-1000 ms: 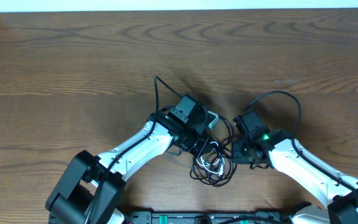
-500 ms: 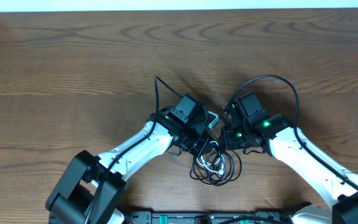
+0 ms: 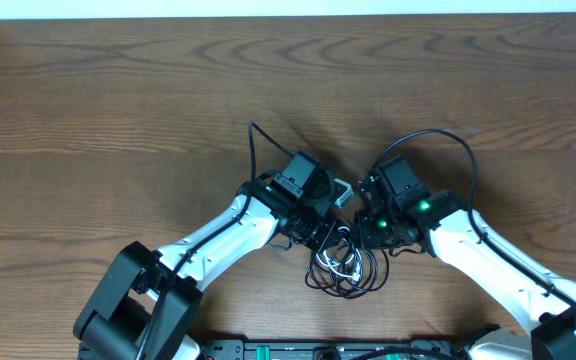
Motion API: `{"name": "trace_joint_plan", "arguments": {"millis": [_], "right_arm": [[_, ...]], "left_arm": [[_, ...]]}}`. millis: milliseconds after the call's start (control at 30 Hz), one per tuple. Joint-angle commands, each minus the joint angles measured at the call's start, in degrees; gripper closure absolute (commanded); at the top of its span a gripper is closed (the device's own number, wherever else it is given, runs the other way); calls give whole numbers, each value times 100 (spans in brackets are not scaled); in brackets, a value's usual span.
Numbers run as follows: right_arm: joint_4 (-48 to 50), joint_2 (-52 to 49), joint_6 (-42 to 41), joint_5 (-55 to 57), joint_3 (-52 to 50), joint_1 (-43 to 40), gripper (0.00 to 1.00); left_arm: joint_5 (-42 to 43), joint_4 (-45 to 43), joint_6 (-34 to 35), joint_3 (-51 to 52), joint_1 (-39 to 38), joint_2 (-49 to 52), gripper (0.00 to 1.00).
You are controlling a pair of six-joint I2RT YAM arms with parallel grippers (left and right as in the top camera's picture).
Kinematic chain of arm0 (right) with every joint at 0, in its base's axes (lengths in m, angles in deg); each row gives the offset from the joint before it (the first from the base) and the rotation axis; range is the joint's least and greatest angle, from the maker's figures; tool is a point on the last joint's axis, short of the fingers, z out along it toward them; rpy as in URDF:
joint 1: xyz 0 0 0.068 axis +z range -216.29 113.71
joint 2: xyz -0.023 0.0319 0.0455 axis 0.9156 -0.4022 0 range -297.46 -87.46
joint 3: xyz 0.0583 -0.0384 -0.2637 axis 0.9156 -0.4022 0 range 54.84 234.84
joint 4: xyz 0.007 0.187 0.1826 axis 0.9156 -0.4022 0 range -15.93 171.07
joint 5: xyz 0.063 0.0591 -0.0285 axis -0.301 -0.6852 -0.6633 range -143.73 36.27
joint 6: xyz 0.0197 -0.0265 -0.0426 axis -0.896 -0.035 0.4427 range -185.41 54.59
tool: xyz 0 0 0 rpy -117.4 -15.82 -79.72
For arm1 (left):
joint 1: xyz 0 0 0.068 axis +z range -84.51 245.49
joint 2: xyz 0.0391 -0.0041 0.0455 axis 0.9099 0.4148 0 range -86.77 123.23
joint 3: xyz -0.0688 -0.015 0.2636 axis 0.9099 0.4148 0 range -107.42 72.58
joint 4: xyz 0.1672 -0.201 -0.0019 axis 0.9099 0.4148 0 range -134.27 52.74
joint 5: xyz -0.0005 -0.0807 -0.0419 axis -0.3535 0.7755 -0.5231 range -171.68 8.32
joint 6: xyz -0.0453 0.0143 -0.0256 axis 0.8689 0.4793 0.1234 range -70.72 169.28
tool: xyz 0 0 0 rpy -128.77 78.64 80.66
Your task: Untangle cables
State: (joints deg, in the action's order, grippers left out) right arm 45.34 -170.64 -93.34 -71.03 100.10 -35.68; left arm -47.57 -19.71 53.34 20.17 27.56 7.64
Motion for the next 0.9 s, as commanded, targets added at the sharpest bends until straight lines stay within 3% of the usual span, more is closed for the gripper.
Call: {"name": "trace_joint_plan", "arguments": {"millis": [0, 433, 500, 633, 867], "right_arm": [[15, 0, -72, -127, -44, 151, 68], [188, 0, -76, -24, -367, 212, 73], [343, 0, -76, -22, -503, 212, 76], [448, 0, -72, 81, -588, 208, 97], [520, 55, 28, 13, -522, 57, 99]], "left_arm": [[-74, -7, -76, 70, 15, 44, 88], [-72, -4, -76, 70, 15, 44, 88], [-74, -7, -76, 70, 15, 44, 88], [-74, -4, -74, 70, 15, 44, 88], [-358, 109, -46, 70, 15, 44, 88]]}}
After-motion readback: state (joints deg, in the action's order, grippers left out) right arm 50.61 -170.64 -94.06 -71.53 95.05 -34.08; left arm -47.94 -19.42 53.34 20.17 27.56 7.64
